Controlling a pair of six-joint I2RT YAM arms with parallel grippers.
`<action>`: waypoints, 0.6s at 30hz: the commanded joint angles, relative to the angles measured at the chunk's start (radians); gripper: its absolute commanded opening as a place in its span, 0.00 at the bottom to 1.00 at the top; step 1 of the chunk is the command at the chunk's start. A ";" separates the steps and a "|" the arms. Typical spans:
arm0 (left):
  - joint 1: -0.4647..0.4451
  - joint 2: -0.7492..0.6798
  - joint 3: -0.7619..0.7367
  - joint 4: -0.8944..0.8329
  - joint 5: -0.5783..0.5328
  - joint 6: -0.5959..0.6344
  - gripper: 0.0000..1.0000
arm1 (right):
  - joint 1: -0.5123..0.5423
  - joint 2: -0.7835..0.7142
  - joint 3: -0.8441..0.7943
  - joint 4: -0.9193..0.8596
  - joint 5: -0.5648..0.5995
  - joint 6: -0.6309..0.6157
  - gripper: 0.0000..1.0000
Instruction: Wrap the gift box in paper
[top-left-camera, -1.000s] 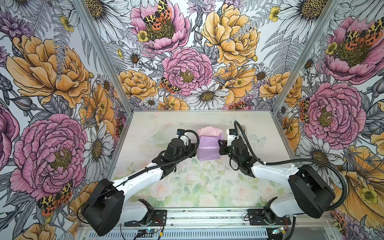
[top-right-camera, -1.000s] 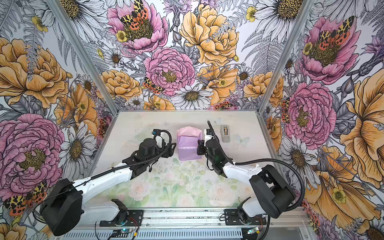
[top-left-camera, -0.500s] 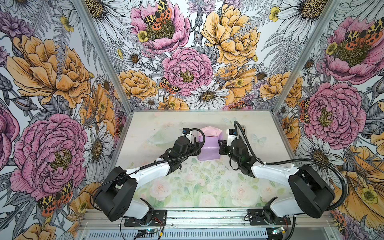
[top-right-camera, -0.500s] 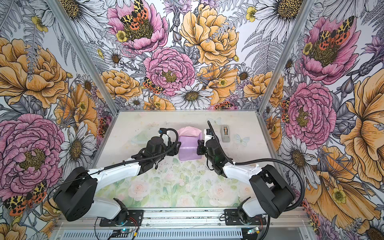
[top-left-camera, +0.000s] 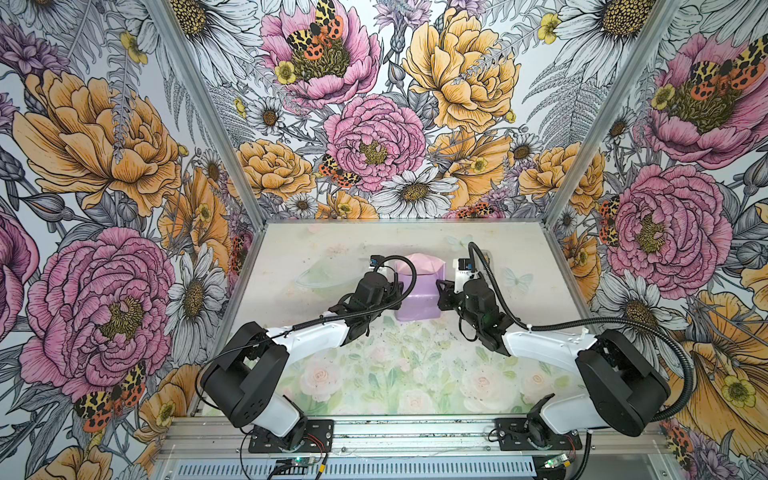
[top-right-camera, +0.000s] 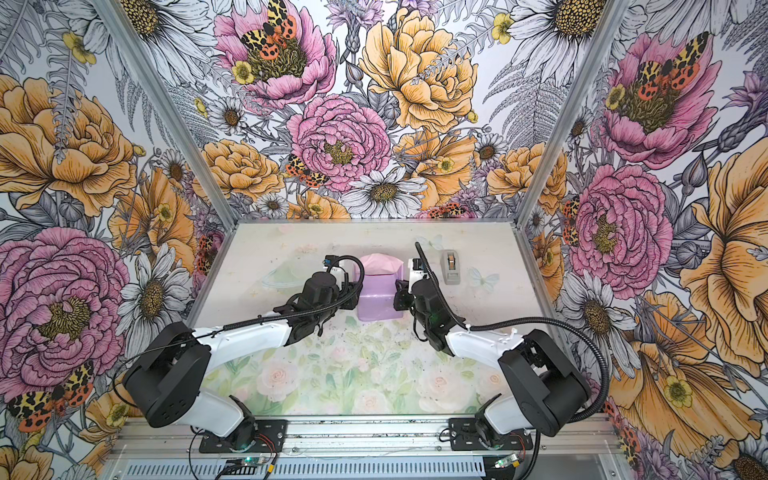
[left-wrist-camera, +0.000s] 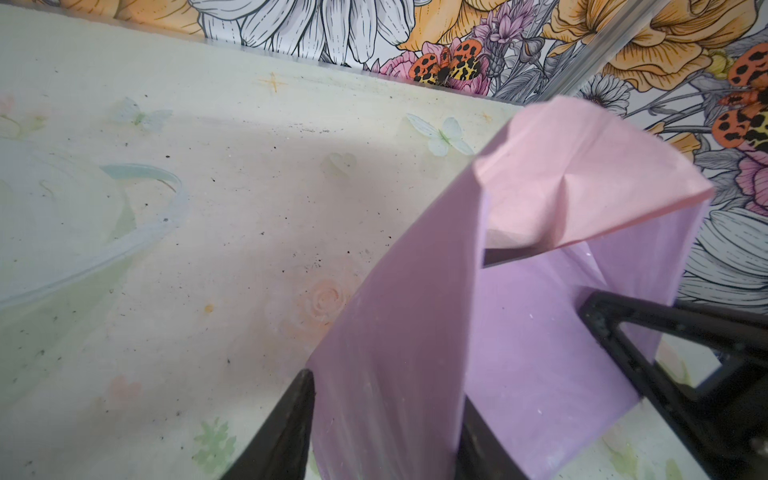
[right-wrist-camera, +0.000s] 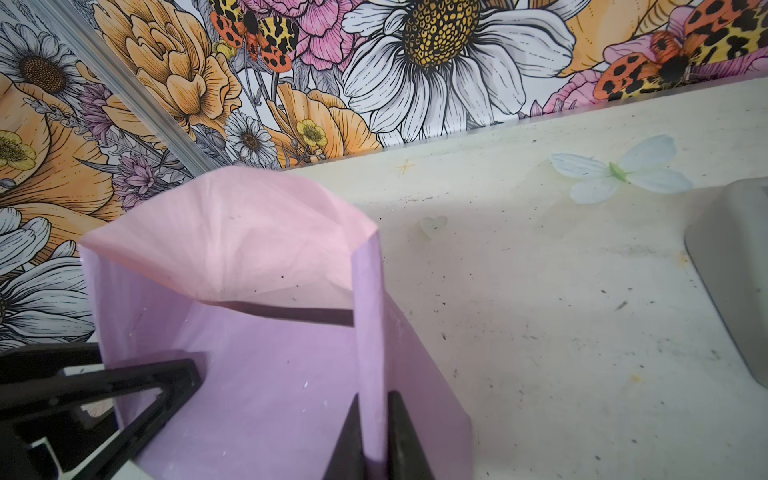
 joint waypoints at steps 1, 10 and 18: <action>-0.008 0.025 0.024 0.012 -0.032 -0.019 0.42 | 0.019 0.012 -0.015 -0.009 -0.019 -0.009 0.11; -0.016 0.043 0.028 0.020 -0.043 -0.046 0.25 | 0.024 0.015 -0.015 -0.006 -0.012 -0.010 0.11; -0.019 0.051 0.022 0.028 -0.043 -0.071 0.09 | 0.026 0.017 -0.016 -0.007 -0.012 -0.012 0.10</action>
